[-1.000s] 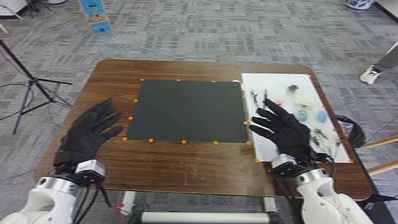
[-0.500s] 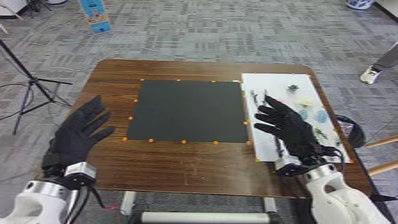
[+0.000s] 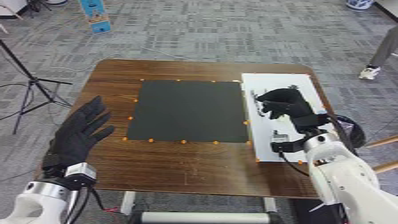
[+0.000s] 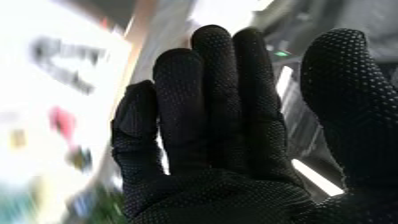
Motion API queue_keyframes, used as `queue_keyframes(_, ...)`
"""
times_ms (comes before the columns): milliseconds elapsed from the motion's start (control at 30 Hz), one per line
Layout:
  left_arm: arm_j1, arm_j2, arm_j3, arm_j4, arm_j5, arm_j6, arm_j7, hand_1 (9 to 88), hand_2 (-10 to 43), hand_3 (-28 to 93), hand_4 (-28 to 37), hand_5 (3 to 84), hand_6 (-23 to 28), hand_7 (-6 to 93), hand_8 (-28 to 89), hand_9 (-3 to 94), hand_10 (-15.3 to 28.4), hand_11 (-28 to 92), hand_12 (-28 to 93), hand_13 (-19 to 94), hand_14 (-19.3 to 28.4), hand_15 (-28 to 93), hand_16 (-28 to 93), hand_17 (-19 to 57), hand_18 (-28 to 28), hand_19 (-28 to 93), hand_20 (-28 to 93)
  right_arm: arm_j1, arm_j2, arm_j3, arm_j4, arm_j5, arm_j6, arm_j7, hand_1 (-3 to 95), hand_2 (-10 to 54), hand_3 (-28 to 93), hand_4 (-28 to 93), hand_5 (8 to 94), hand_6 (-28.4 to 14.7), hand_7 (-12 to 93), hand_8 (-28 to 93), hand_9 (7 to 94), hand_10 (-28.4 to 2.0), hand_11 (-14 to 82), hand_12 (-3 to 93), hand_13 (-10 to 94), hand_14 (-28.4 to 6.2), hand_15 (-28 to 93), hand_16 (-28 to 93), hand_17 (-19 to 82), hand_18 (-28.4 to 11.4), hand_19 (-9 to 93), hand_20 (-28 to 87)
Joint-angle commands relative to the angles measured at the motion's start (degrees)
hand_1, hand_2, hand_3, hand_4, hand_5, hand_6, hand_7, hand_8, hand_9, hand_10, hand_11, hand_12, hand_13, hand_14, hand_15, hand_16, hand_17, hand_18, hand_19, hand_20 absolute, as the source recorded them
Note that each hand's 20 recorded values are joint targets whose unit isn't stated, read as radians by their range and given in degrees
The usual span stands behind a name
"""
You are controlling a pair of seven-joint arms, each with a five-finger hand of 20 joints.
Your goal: Arrange flowers
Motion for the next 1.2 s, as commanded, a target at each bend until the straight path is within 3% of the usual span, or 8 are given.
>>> queue_keyframes(33, 0.8, -0.48, -0.05, -0.41, -2.32, 1.29, 1.76, 28.0, -9.5, 65, -28.3, 25.8, 0.9, 18.0, -9, 22.6, 9.4, 13, 17, 19, 11.6, 16, 6, -10.2, 20.9, 41, 7, -6.7, 9.2, 5.3, -4.7, -34.9, -7.1, 16.5, 40.3, -9.5, 75, -28, 64.9, 0.8, 42, 6, 73.9, -10.5, 42.4, 29.4, 63, -9.6, 75, 28, 33, -19.2, 91, 48)
queue_keyframes(133, 0.6, 0.08, -0.49, -0.47, -1.11, 1.1, 1.7, 28.0, -9.5, 65, -28.3, 26.1, 1.0, 18.2, -10, 22.9, 9.5, 14, 17, 20, 11.7, 17, 5, -10.0, 20.8, 41, 8, -10.7, 11.4, 8.1, -5.7, -35.7, -9.6, 16.7, 39.9, -9.5, 74, -28, 66.8, 1.0, 43, 7, 74.2, -10.4, 42.7, 29.7, 64, -9.1, 75, 29, 34, -19.4, 92, 49)
queue_keyframes(267, 1.6, 0.04, -0.75, -0.77, -2.75, 1.67, 2.35, 27.0, -9.5, 66, -28.3, 26.2, 1.1, 18.4, -10, 23.2, 9.6, 14, 17, 20, 11.8, 18, 5, -10.0, 20.8, 41, 8, -11.7, 10.9, 8.4, -5.1, -35.0, -12.4, 15.1, 40.2, -9.5, 71, -28, 69.4, 1.5, 46, 8, 77.6, -9.9, 45.0, 30.1, 66, -8.9, 75, 30, 36, -19.4, 93, 49)
queue_keyframes(500, 0.5, 0.27, -0.29, -0.29, -2.38, 0.43, 1.63, 26.3, -9.5, 66, -28.3, 26.6, 1.2, 18.3, -10, 23.7, 9.8, 14, 17, 20, 12.2, 19, 4, -9.9, 20.9, 41, 8, -5.9, 10.3, -0.4, -3.8, -36.6, -12.9, 17.1, 39.5, -9.5, 64, -28, 72.9, 2.8, 46, 3, 80.4, -9.7, 45.8, 30.3, 69, -8.6, 76, 32, 38, -19.7, 93, 52)
queue_keyframes(667, 0.5, 0.2, -0.11, -0.33, -2.32, 0.89, 2.28, 26.0, -9.5, 67, -28.3, 26.6, 1.2, 18.2, -10, 23.8, 9.9, 15, 17, 20, 12.2, 19, 4, -9.9, 20.9, 41, 8, -1.7, 10.3, -5.6, -2.8, -38.6, -15.1, 19.5, 42.3, -9.5, 58, -28, 74.9, 3.5, 46, -8, 81.4, -9.7, 45.9, 30.7, 70, -8.7, 76, 33, 39, -19.9, 93, 54)
queue_keyframes(867, 0.8, 0.27, -0.6, -0.49, -2.24, 0.89, 2.41, 26.3, -9.5, 67, -28.3, 26.8, 1.3, 18.3, -10, 24.0, 9.9, 15, 17, 20, 12.3, 19, 4, -9.9, 20.9, 41, 8, -1.0, 11.2, -6.9, -3.1, -42.4, -12.3, 23.9, 53.4, -9.5, 38, -28, 75.2, 3.5, 48, -17, 81.4, -9.7, 45.9, 30.7, 70, -8.7, 76, 33, 39, -19.9, 93, 54)
queue_keyframes(1000, 1.1, 0.27, -0.87, -0.61, -2.34, 1.36, 2.53, 26.2, -9.5, 67, -28.3, 26.8, 1.3, 18.5, -10, 24.1, 9.9, 15, 17, 21, 12.2, 19, 4, -9.8, 20.9, 41, 8, -4.1, 12.0, -3.6, -4.9, -43.5, -11.3, 25.3, 50.5, -9.5, 44, -28, 75.5, 3.6, 48, -17, 81.7, -9.9, 46.3, 30.7, 70, -8.6, 76, 33, 40, -19.8, 93, 55)
queue_keyframes(1200, 1.1, 0.31, -1.02, -0.53, -2.41, 1.23, 2.62, 26.2, -9.5, 67, -28.3, 26.9, 1.2, 18.5, -10, 24.3, 10.0, 15, 16, 21, 12.2, 19, 4, -9.9, 20.9, 41, 8, -6.9, 12.2, -0.6, -6.0, -42.4, -14.8, 25.2, 46.2, -9.5, 51, -28, 75.6, 3.6, 48, -13, 82.0, -9.9, 46.5, 30.8, 71, -8.8, 76, 33, 40, -19.9, 93, 55)
